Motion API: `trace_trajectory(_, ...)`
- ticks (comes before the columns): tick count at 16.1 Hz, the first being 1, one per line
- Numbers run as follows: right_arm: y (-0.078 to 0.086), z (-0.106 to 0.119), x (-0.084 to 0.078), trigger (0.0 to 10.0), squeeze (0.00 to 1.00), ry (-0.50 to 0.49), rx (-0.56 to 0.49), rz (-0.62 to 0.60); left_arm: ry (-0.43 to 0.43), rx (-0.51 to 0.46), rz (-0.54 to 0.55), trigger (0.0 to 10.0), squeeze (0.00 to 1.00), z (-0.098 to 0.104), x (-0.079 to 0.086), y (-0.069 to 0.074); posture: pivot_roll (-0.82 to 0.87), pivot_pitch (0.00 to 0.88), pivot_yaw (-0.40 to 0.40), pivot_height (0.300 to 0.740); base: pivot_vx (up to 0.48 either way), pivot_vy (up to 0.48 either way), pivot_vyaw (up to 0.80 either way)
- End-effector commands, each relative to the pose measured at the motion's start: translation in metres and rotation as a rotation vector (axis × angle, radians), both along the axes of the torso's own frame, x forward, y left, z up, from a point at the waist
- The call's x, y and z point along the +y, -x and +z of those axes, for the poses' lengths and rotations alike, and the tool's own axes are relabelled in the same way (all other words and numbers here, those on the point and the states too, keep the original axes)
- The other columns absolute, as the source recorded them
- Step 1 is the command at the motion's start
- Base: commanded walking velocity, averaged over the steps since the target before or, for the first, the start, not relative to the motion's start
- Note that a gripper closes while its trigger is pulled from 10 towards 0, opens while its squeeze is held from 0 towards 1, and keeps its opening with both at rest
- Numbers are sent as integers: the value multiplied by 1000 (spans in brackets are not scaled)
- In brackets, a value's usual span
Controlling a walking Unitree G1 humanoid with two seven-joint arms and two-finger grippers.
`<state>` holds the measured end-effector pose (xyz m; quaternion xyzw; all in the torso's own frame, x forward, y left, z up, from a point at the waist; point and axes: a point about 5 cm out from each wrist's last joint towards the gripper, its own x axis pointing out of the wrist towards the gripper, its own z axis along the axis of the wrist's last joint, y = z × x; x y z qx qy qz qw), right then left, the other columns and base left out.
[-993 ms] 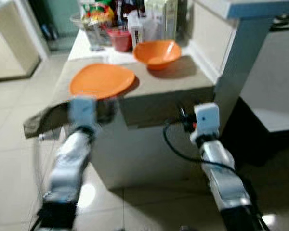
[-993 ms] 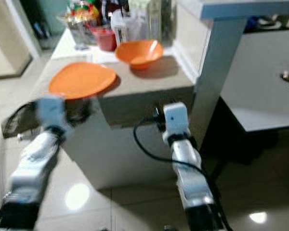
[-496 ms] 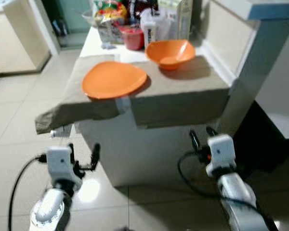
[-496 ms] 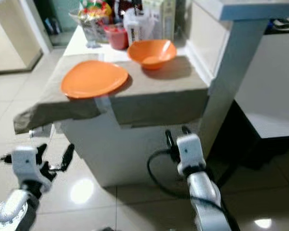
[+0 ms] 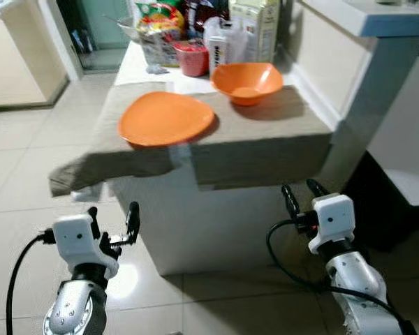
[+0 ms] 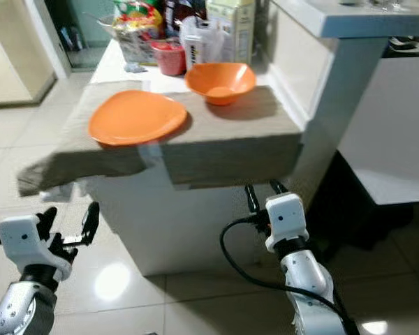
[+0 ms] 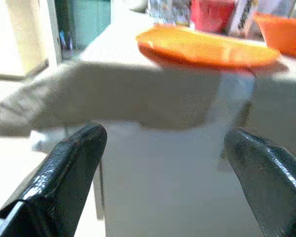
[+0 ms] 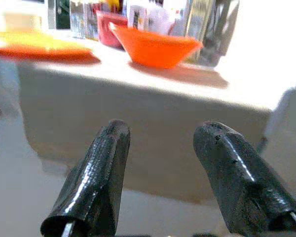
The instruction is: Setting the table
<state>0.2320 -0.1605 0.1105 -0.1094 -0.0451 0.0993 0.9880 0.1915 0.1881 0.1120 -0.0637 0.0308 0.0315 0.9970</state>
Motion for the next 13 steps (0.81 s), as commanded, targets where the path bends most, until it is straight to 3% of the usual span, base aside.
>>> trace_trajectory(1,0,11,6,10000,0,-21,-25,21,-22,-39,3,10000,0,13,1,-4,-126,0,74,740,382,289,0)
trace_trajectory(6,0,33,11,10000,0,-35,-54,14,-77,-23,-89,10000,0,19,-10,-14,-124,0,81,740,420,169,0)
trace_trajectory(9,0,33,12,10000,0,-37,-49,12,-221,-44,-213,10000,0,27,-28,-26,-126,0,89,740,466,0,0)
trace_trajectory(13,0,33,15,10000,0,-42,-29,2,-195,-38,-178,10000,0,28,-23,-30,-131,0,91,740,0,0,0)
